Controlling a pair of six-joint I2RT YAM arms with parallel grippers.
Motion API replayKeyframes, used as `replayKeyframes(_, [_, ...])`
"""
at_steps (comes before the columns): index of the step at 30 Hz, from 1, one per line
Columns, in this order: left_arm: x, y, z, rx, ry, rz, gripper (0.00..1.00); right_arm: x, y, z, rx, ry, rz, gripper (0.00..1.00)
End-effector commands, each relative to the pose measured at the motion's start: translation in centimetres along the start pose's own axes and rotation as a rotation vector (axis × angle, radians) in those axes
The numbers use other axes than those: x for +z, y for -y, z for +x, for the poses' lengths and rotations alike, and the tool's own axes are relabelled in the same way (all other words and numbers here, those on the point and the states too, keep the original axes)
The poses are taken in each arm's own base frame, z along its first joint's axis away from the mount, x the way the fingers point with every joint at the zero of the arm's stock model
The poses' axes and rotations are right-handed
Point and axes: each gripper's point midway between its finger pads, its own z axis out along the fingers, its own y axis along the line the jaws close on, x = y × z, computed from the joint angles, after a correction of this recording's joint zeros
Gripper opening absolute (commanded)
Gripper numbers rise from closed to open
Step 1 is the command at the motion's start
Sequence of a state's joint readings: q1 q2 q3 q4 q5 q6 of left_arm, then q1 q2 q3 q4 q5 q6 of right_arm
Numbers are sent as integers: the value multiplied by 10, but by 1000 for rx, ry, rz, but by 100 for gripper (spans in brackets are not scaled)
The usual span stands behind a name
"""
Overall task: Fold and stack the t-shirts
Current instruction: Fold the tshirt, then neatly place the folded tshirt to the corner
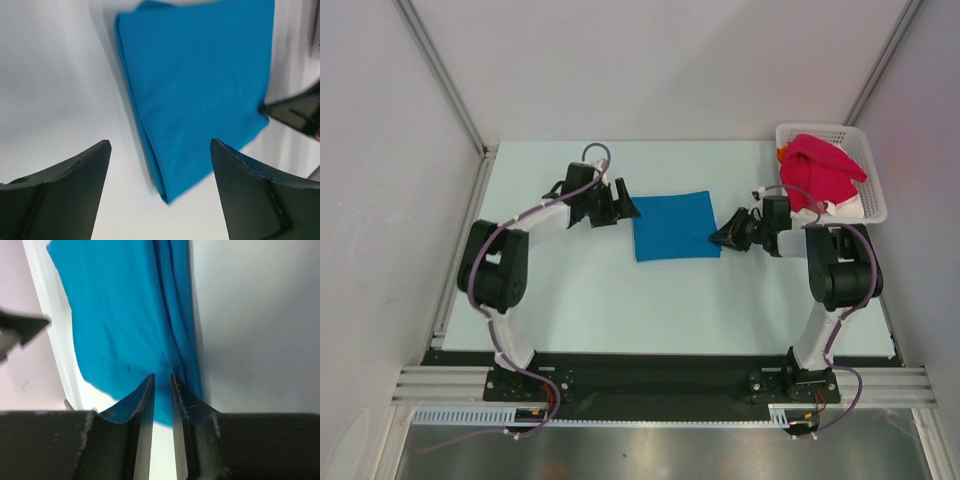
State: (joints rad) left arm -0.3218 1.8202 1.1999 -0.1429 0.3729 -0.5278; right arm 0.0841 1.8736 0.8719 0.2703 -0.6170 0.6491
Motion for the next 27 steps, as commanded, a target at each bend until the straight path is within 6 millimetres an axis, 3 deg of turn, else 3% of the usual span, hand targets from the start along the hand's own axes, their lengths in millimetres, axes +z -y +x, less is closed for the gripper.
replayKeyframes(1, [24, -5, -23, 86, -31, 45, 86, -25, -25, -5, -98, 50, -9, 24])
replayKeyframes(3, [45, -11, -38, 103, -24, 28, 84, -35, -27, 4, -117, 45, 43, 26])
replayKeyframes(4, [52, -13, -41, 122, -27, 25, 83, -47, -37, -1, -167, 84, 54, 27])
replayKeyframes(5, [55, -5, -57, 143, 1, 41, 82, -51, -46, 4, -196, 83, 51, 28])
replayKeyframes(7, [69, -15, -59, 164, -15, 24, 82, -68, -59, 12, -240, 94, 48, 29])
replayKeyframes(8, [70, -10, -72, 184, 11, 25, 82, -72, -67, 18, -255, 88, 30, 29])
replayKeyframes(10, [82, -19, -70, 205, -12, 12, 84, -81, -79, 27, -272, 84, -13, 30])
replayKeyframes(11, [85, -13, -80, 225, 1, 25, 84, -88, -84, 34, -274, 87, -34, 30])
replayKeyframes(14, [97, -30, -71, 209, -52, -25, 84, -99, -94, 47, -286, 87, -82, 30])
replayKeyframes(20, [108, -39, -45, 172, -113, -5, 81, -107, -98, 57, -318, 77, -116, 29])
replayKeyframes(27, [113, -35, -17, 162, -178, 69, 73, -108, -97, 67, -321, 60, -152, 29])
